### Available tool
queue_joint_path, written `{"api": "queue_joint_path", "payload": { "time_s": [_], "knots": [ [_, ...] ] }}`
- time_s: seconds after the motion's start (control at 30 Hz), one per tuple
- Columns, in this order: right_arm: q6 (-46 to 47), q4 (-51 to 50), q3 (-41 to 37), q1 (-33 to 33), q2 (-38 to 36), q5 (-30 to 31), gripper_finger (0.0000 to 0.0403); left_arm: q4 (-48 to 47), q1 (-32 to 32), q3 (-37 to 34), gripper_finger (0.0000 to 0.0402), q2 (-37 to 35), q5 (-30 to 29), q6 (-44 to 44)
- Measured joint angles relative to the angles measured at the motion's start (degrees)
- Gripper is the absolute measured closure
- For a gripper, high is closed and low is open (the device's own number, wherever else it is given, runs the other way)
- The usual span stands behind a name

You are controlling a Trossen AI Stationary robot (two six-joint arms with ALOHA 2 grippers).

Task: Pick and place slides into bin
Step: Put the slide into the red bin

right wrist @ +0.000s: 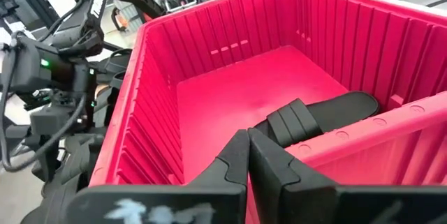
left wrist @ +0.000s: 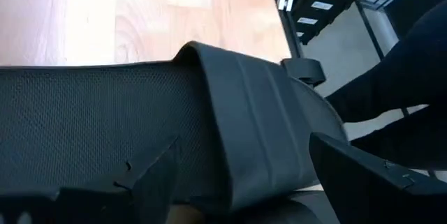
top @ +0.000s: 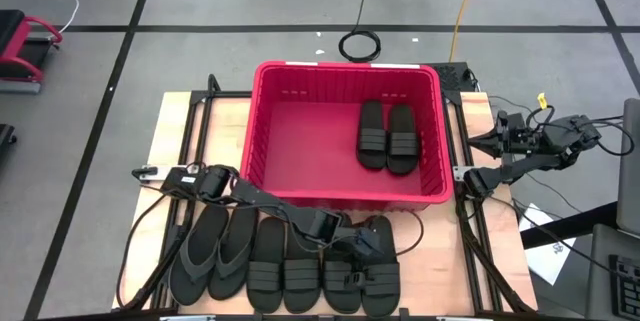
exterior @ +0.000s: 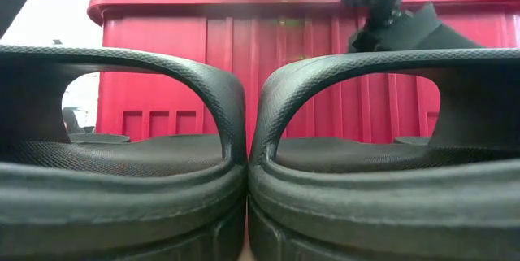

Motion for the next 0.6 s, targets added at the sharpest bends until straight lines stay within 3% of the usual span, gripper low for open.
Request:
{"api": "queue_joint_path", "payload": {
  "time_s": [0.1, 0.33, 0.47, 0.6],
  "knots": [
    [0.13, 0.0, 0.0, 0.0, 0.0, 0.02, 0.0403, -0.04, 0.49, -0.08, 0.0089, 1.21, 1.03, -0.2],
    [0.19, -0.02, 0.0, 0.0, 0.02, 0.06, 0.0403, 5.46, 1.23, 0.07, 0.0089, 5.24, 9.42, -3.5],
    [0.16, -0.02, 0.0, 0.0, 0.03, 0.06, 0.0403, 7.28, 1.12, 0.02, 0.009, 5.3, 9.64, -3.63],
    [-0.28, -0.02, 0.0, 0.0, 0.02, 0.1, 0.0403, 7.19, 1.87, 0.0, 0.0119, 5.39, 11.61, -4.77]
  ]
}}
